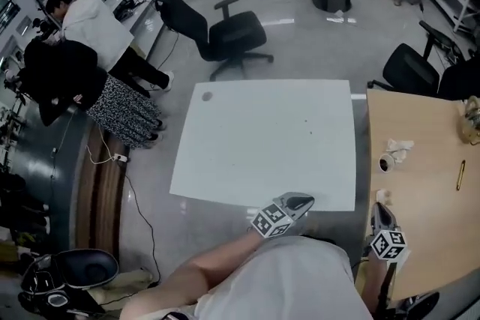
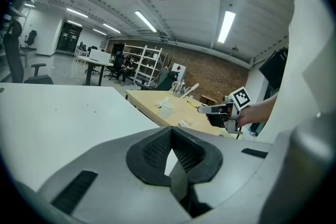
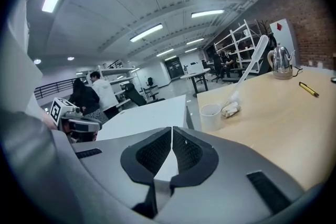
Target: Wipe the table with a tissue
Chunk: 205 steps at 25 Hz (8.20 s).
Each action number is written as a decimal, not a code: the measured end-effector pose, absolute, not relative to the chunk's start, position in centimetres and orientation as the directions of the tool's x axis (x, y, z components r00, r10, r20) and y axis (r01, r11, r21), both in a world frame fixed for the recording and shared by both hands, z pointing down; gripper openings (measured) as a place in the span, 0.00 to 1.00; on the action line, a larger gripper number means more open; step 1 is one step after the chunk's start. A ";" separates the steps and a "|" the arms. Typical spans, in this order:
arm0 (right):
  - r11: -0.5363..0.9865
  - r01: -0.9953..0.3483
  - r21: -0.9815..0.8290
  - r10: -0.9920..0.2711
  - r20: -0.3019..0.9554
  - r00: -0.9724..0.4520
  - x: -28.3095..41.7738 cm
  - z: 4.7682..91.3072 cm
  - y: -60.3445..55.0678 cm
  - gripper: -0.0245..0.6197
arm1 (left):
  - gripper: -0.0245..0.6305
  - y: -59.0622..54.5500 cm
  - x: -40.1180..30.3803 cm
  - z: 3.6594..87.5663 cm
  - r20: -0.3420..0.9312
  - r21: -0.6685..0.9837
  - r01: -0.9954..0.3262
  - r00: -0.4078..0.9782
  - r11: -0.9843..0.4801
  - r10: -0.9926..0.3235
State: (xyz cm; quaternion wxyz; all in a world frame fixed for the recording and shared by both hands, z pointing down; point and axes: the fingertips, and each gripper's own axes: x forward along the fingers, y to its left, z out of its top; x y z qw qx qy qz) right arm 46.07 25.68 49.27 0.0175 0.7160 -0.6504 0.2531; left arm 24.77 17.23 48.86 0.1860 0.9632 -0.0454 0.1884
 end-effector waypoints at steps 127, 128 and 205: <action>0.423 -0.893 -0.153 -0.606 0.685 -0.405 31.6 55.0 0.4 0.18 | 0.05 1.1 10.1 48.9 0.416 0.395 -0.558 0.817 -0.730 -0.399; 0.426 -0.893 -0.145 -0.606 0.687 -0.401 31.4 55.0 -0.1 0.18 | 0.05 0.8 9.7 49.1 0.415 0.398 -0.560 0.816 -0.726 -0.402; 0.083 -0.951 -0.296 -0.569 0.769 -0.290 29.6 59.1 -6.1 0.14 | 0.05 -2.8 5.1 50.5 0.395 0.387 -0.379 0.892 -0.841 -0.221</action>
